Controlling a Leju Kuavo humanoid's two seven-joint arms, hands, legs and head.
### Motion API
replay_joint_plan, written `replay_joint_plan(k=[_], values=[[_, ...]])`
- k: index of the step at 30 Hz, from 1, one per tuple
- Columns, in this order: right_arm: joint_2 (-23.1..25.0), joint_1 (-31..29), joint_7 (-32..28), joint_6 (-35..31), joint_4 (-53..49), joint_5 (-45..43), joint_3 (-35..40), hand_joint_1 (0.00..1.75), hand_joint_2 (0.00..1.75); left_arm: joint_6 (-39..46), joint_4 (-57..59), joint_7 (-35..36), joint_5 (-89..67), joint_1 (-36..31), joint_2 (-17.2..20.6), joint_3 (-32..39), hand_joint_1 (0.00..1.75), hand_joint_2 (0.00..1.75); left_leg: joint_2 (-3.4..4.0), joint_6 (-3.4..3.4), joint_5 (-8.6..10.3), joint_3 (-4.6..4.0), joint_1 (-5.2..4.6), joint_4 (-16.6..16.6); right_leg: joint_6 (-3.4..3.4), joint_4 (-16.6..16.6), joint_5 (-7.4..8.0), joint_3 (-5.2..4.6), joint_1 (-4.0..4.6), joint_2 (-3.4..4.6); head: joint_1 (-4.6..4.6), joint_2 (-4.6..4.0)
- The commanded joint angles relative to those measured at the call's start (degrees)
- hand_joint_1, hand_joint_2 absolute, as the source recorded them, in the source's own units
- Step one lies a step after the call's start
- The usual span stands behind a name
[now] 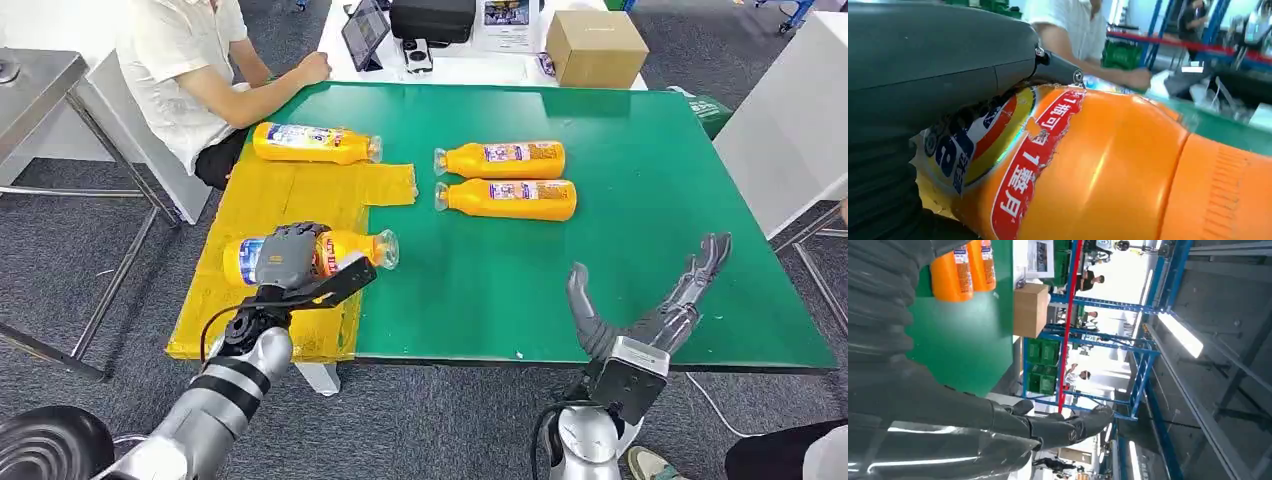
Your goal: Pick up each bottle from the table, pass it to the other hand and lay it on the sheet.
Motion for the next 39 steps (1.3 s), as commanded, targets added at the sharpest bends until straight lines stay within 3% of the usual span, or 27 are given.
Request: replay_joint_plan(k=[1, 14, 18, 19, 20, 21, 28, 39], values=[[-2.3, -2.9, 0.0, 0.1, 7.3, -1.4, 3.3, 0.00, 1.75, -5.7, 20.5, 6.5, -6.6, -13.3, 0.2, -8.5, 1.75, 1.75, -0.15, -0.08, -0.06, 0.27, 0.06, 0.0, -0.11, 0.0, -0.12, 0.33, 0.06, -0.15, 0.04, 0.00], [-2.3, -2.9, 0.0, 0.1, 7.3, -1.4, 3.3, 0.00, 1.75, -5.7, 20.5, 6.5, -6.6, -13.3, 0.2, -8.5, 1.75, 1.75, 0.02, -0.10, -0.16, 0.37, 0.04, 0.0, -0.14, 0.0, -0.18, 0.39, 0.04, 0.05, 0.02, 0.00], [-2.9, -2.7, 0.0, 0.1, 9.1, -2.6, 4.7, 0.00, 1.75, -7.4, 22.2, 7.7, -6.8, -13.5, -1.4, -8.6, 1.71, 1.75, -0.04, -0.05, -0.04, 0.11, 0.03, 0.0, -0.06, 0.0, -0.07, 0.16, 0.04, -0.01, 0.02, 0.00], [-3.0, -2.6, 0.0, 0.1, 9.6, -2.8, 5.1, 0.00, 1.75, -6.4, 22.0, 7.7, -6.3, -12.9, -1.8, -8.0, 1.08, 1.75, -0.06, -0.08, -0.12, 0.31, 0.04, 0.0, -0.11, 0.0, -0.16, 0.36, 0.05, -0.04, 0.02, 0.00], [-3.2, -2.4, 0.0, 0.1, 9.9, -2.8, 5.4, 0.00, 1.75, -6.7, 22.4, 7.1, -5.6, -12.5, -2.1, -7.6, 0.17, 1.75, -0.06, -0.08, -0.15, 0.37, 0.03, 0.0, -0.12, 0.0, -0.20, 0.42, 0.04, -0.03, 0.02, 0.00], [-3.1, -2.3, 0.0, 0.1, 10.1, -2.7, 5.3, 0.00, 1.75, -6.8, 22.5, 6.5, -5.0, -12.3, -2.2, -7.3, 0.00, 1.75, -0.05, -0.06, -0.09, 0.25, 0.03, -0.1, -0.08, -0.1, -0.12, 0.30, 0.03, -0.02, 0.00, 0.00], [-4.2, -2.3, 0.0, 0.1, 11.8, -4.6, 5.7, 0.00, 1.75, -13.9, 21.7, -2.2, 6.4, -10.4, -2.6, -1.0, 0.00, 1.75, 0.03, -0.08, -0.12, 0.31, 0.02, -0.1, -0.10, -0.1, -0.13, 0.34, 0.03, 0.05, 0.00, 0.00], [-4.4, -2.8, 0.0, 0.1, 13.7, -4.7, 5.9, 0.00, 1.75, -15.9, 21.7, -5.9, 12.4, -8.7, -2.2, 1.4, 0.00, 1.75, 0.03, -0.05, -0.05, 0.15, 0.01, -0.1, -0.05, -0.1, -0.06, 0.18, 0.01, 0.07, 0.02, 0.00]])
